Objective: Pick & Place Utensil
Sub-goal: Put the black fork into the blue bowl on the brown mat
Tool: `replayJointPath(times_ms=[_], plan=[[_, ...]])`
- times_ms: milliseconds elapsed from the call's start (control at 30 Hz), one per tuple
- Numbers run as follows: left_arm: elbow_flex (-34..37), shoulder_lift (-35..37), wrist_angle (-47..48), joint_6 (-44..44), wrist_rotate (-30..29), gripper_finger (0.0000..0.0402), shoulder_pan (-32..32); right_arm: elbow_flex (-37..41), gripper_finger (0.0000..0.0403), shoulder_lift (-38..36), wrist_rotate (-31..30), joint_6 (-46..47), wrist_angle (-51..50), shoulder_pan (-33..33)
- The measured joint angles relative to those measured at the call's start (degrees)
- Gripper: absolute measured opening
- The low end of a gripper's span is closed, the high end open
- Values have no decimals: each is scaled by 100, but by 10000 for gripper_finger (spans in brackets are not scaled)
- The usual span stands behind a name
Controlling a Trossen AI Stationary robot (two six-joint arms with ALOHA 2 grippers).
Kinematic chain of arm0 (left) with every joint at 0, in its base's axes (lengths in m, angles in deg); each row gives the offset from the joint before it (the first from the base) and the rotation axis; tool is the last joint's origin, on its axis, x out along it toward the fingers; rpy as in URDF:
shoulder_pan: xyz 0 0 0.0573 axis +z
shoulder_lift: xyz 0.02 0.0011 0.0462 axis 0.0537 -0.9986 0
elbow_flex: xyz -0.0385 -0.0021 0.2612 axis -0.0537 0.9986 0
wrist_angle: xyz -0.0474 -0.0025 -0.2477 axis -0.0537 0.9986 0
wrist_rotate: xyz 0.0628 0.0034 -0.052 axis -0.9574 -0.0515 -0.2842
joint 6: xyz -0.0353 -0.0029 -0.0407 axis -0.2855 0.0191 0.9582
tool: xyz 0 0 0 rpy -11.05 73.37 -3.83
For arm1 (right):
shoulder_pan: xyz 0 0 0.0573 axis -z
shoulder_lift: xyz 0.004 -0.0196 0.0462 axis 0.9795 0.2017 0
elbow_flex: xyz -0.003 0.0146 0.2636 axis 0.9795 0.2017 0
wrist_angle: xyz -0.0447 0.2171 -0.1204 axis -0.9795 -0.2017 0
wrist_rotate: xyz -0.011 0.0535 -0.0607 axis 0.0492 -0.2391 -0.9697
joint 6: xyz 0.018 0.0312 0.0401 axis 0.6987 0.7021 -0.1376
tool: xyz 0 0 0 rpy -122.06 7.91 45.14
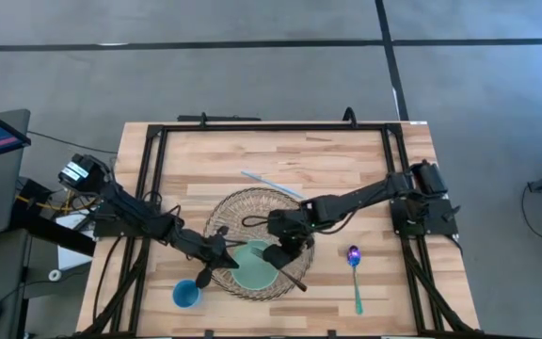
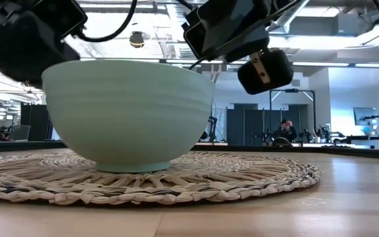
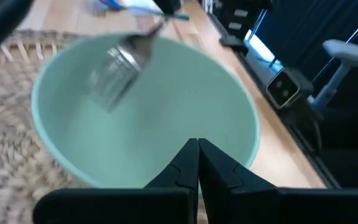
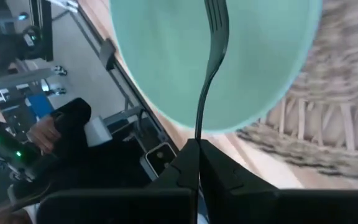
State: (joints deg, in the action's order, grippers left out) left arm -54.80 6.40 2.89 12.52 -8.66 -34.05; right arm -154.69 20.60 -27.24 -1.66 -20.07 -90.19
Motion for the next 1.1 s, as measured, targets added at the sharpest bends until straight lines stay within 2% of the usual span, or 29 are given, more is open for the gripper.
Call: replayJointPath(times_ms=[200,467,933,1100], plan=[[0,-138,-35,-16,-281,6,-90,3,1,146,-124,-89,121,154],[0,-57,-86,-39,-381,5,-88,2,0,728,666,379,1367,136],[0,-55,-79,-39,-379,6,-88,0,0,828,1016,331,1408,335],[0,-55,-79,-38,-379,7,-88,0,7,828,919,57,1392,342]])
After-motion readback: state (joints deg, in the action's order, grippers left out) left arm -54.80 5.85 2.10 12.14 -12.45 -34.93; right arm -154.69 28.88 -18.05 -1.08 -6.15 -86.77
